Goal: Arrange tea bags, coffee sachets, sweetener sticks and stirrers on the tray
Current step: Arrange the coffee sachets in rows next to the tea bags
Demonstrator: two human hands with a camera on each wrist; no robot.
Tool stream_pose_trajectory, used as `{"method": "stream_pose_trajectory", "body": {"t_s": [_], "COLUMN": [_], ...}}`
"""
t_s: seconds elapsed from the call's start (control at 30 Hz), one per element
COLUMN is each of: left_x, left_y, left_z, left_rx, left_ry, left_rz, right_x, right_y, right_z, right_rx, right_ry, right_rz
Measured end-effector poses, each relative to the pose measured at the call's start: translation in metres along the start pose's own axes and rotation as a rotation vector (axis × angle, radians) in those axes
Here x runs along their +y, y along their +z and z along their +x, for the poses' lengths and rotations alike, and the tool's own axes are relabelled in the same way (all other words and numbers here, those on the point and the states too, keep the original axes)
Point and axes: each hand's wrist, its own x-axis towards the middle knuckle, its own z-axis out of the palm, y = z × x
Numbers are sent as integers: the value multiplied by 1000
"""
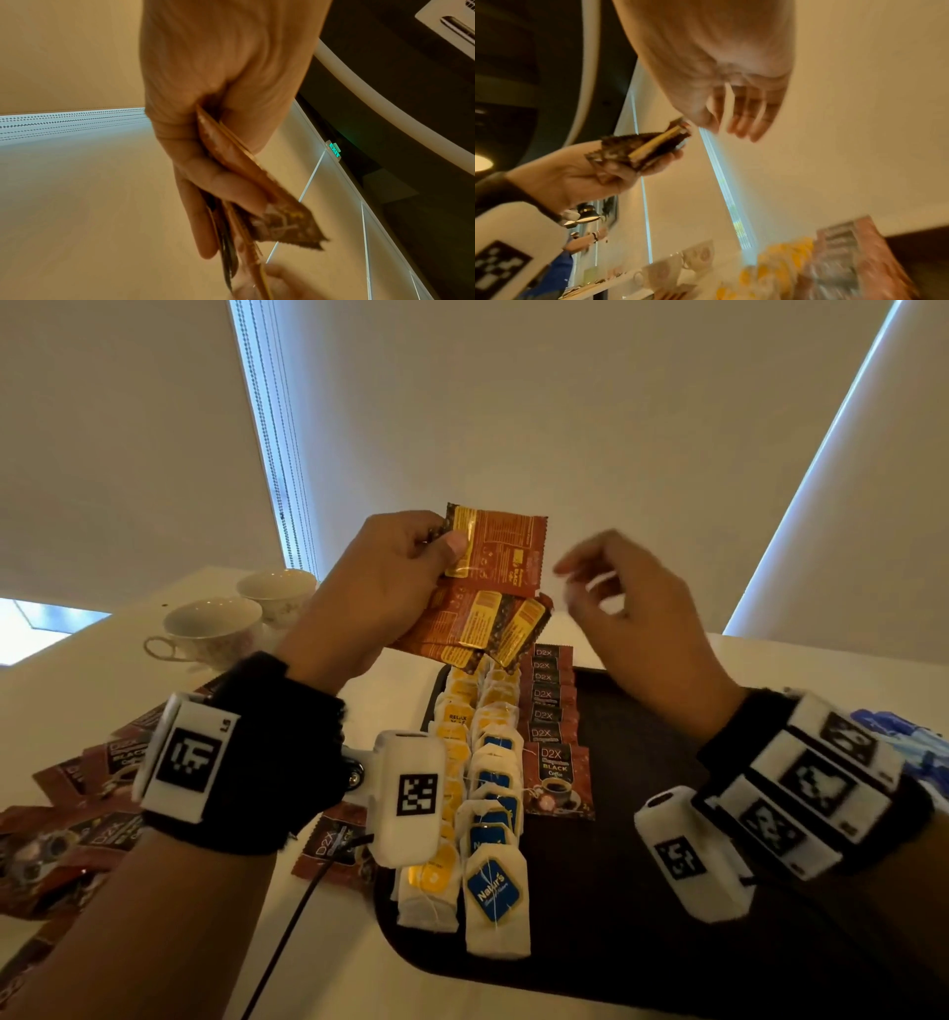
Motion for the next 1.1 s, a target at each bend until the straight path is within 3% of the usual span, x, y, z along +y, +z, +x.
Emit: {"method": "stream_pose_trajectory", "body": {"t_s": [0.07, 0.13, 0.27, 0.47, 0.67, 0.77, 0.83, 1.0, 1.1], "left_x": [0, 1, 4, 7, 7, 4, 3, 1, 1], "left_y": [1, 2, 0, 1, 4, 3, 0, -2, 0], "left_z": [-1, -2, -3, -6, -6, -4, -2, -1, -1], "left_rx": [-32, -54, -79, -145, -188, -141, -105, -96, -89], "left_ry": [-3, -3, -37, -76, -72, -76, -81, -86, -82], "left_rz": [20, 25, -4, -134, -222, -190, -161, -121, -78], "right_x": [-12, -15, -6, -4, -1, -1, 0, 3, 5], "right_y": [-6, -8, -10, -16, -25, -34, -41, -41, -34], "right_z": [0, 3, 12, 17, 14, 12, 10, -2, -11], "right_rx": [52, -28, -94, 23, 96, 205, 228, -144, -331], "right_ry": [-155, -274, -384, -450, -363, -245, -81, 545, 729], "right_rz": [41, -57, -264, -300, -157, -91, -57, 446, 513]}}
